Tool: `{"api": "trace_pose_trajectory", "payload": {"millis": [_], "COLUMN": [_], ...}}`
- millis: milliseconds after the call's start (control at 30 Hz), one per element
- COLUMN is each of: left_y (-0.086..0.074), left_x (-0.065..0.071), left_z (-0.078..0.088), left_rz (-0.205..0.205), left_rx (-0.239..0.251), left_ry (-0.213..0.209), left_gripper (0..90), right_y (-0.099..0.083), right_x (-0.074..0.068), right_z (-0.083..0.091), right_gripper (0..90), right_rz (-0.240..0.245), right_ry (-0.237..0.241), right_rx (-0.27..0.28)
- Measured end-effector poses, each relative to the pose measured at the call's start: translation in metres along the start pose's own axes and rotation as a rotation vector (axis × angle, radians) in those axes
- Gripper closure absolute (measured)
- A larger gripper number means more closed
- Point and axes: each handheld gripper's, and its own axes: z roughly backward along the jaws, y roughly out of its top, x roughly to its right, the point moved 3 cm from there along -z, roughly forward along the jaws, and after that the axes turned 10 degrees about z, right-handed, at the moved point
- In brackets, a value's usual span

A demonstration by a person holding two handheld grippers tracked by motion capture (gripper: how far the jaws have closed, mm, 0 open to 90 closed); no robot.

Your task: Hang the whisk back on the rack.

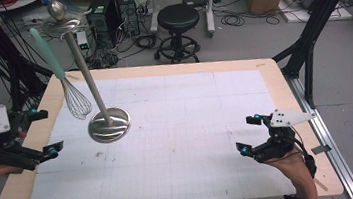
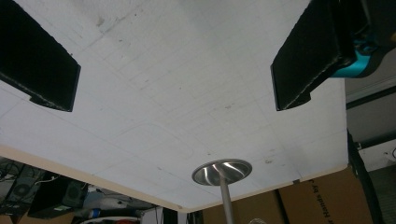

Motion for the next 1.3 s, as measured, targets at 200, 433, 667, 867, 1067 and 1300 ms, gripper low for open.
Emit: {"api": "trace_pose_trajectory", "payload": {"millis": [200, 433, 667, 867, 1067, 1300], "left_y": [-0.01, -0.019, -0.029, -0.043, -0.06, -0.072], "left_x": [0.013, 0.025, 0.03, 0.028, 0.026, 0.022], "left_z": [-0.025, -0.051, -0.063, -0.067, -0.069, -0.067], "left_rz": [0.004, -0.002, -0.011, 0.009, 0.034, 0.047], "left_rx": [0.011, -0.002, 0.001, 0.014, 0.021, 0.028], "left_ry": [-0.027, -0.044, -0.033, -0.029, -0.026, -0.033], "left_gripper": [1.7, 1.7, 1.7, 1.7, 1.7, 1.7], "right_y": [0.0, 0.001, -0.001, -0.002, -0.003, -0.005], "right_x": [0.001, 0.001, 0.0, 0.0, 0.001, 0.001], "right_z": [0.002, 0.004, 0.006, 0.007, 0.005, 0.003], "right_gripper": [0.4, 0.4, 0.4, 0.4, 0.4, 0.4], "right_rz": [-0.001, -0.004, -0.008, -0.013, -0.013, -0.012], "right_ry": [-0.003, -0.005, -0.012, -0.019, -0.023, -0.023], "right_rx": [0.01, 0.02, 0.023, 0.027, 0.022, 0.019]}}
